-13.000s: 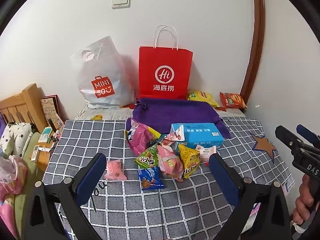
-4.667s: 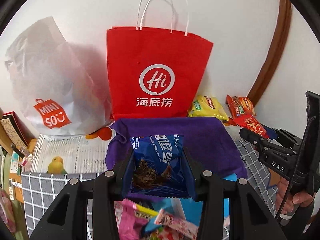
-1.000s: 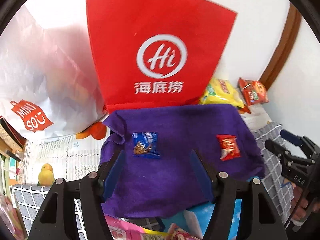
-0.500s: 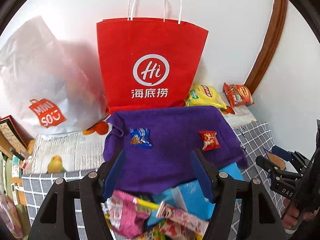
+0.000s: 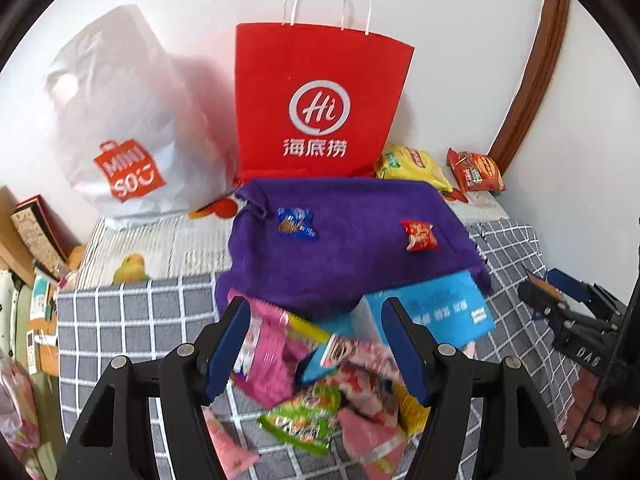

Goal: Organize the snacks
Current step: 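Withdraw both open tools from the towel back toward the snack pile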

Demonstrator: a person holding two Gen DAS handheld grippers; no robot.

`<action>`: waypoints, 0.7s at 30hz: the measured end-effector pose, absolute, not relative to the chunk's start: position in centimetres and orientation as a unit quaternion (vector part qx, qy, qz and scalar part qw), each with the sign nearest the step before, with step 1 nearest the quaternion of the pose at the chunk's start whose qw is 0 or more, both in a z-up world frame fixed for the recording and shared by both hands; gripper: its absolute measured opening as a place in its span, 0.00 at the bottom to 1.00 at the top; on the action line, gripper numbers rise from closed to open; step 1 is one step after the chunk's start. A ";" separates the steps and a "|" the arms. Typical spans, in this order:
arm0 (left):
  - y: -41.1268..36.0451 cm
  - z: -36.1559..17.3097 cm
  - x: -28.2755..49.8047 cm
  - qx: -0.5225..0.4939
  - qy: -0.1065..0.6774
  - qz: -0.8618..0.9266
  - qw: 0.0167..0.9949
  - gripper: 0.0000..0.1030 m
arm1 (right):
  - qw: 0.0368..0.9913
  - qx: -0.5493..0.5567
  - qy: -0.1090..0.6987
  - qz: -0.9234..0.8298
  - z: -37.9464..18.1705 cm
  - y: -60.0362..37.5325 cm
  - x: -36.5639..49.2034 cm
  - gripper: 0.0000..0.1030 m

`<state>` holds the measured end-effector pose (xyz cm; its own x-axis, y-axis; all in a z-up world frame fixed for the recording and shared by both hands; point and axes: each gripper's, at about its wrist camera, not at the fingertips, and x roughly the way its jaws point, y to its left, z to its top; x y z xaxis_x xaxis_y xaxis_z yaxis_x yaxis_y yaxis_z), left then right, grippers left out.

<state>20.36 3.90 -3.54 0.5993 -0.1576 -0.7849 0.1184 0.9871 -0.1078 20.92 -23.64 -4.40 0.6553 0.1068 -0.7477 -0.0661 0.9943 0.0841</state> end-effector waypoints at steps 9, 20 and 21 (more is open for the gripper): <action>4.9 -4.3 17.8 -0.028 0.451 -0.058 0.890 0.64 | 0.908 0.033 0.411 0.070 -4.4 -22.8 18.8 0.72; 5.9 -4.4 16.1 -0.030 0.449 -0.041 0.892 0.64 | 0.908 0.031 0.413 0.071 -4.6 -22.5 17.3 0.72; 6.0 -4.4 16.0 -0.029 0.449 -0.038 0.892 0.64 | 0.907 0.030 0.413 0.071 -4.7 -22.4 17.2 0.72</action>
